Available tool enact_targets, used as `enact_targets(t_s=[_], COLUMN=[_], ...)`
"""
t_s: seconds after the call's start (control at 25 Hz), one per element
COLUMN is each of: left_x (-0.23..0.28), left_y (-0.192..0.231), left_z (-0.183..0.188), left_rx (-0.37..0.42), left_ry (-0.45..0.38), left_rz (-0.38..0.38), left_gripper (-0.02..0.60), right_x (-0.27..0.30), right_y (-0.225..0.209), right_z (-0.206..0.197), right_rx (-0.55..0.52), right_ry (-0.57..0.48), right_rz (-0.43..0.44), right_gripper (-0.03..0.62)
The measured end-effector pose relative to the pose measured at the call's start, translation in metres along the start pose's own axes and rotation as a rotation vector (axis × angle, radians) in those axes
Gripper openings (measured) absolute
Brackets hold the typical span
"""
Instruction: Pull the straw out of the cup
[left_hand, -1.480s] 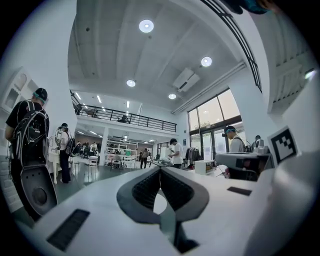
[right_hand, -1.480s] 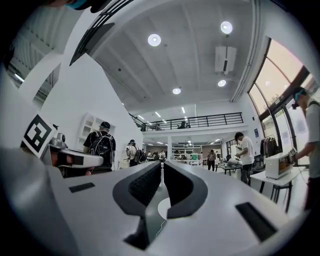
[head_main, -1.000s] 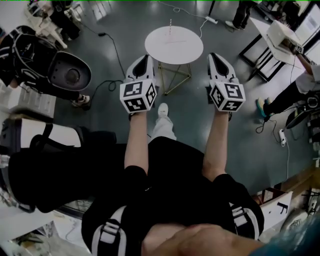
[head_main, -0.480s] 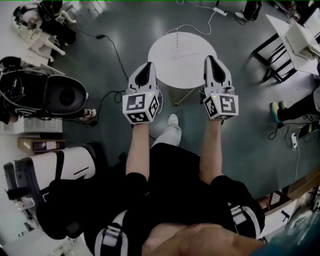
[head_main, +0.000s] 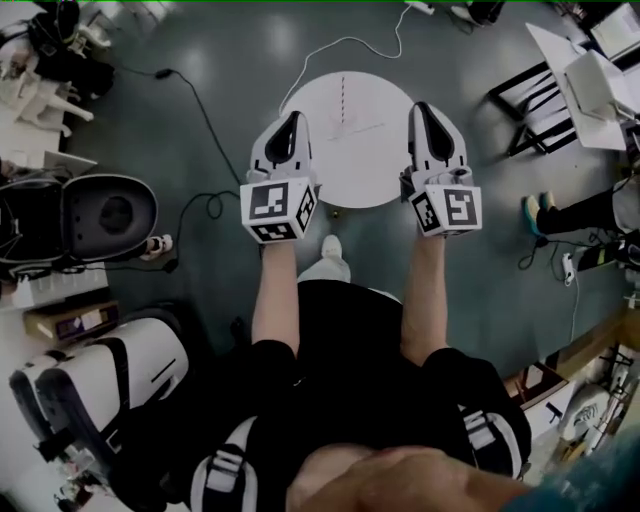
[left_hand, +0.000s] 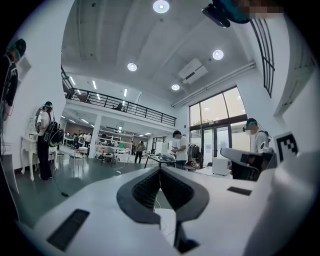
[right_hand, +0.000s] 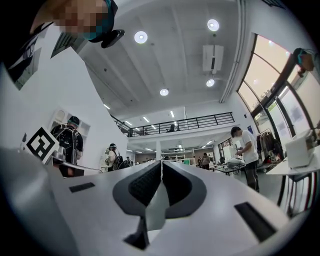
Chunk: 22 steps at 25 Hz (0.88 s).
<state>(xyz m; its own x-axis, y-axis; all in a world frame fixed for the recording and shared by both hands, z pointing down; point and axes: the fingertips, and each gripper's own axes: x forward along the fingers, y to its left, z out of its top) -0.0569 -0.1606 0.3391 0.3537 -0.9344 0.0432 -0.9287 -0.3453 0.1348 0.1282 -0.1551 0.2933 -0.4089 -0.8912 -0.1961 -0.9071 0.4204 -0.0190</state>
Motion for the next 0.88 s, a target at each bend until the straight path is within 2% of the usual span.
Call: enact_targets(t_s=[0.16,0.28,0.4,0.68,0.88], left_x=[0.028,0.042,0.054,0.071,0.084], left_y=[0.02,0.031,0.036,0.035,0.025], left_z=[0.005,0.003,-0.002,-0.006,-0.021], left_rx=[0.003,0.008,-0.018,-0.054,-0.067], left_ry=[-0.007,-0.005,0.002,0.016,0.044], left_rz=[0.014,0.024,0.023,0.015,0.012], left_gripper=[0.009,0.009,0.009,0.009,0.009], right_x=[0.034,0.053,0.06,0.067,0.069], right_y=[-0.004,0.002,0.003,-0.014,-0.004], right_z=[0.0,-0.01,-0.016,-0.019,-0.045], right_rx=[0.017,-0.018,-0.046,-0.041,-0.05], right_ry=[0.004,0.045,0.073,0.105,0.184], right_rz=[0.004,0.024,0.035,-0.002,0.052], right_gripper=[0.017,0.017,0.017,0.017,0.017])
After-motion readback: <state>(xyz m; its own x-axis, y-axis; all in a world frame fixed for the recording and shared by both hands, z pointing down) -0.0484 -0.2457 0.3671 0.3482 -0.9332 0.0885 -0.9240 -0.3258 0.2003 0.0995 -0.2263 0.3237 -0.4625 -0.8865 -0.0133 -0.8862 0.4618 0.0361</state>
